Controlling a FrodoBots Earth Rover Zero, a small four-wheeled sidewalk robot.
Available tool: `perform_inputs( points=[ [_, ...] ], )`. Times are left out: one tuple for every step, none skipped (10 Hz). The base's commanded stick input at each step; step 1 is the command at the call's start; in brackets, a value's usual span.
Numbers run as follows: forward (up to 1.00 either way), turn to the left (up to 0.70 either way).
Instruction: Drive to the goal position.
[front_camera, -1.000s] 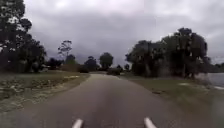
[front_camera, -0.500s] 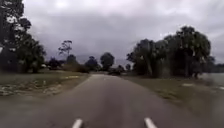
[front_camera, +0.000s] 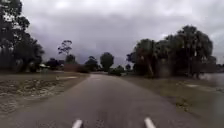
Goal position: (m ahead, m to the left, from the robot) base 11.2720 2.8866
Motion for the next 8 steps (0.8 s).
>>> perform_inputs(
  points=[
    [0.84,0.03],
    [0.84,0.03],
    [0.84,0.03],
    [0.84,0.03],
    [0.84,0.03],
    [0.84,0.03],
    [0.84,0.03],
    [0.84,0.03]
  ],
)
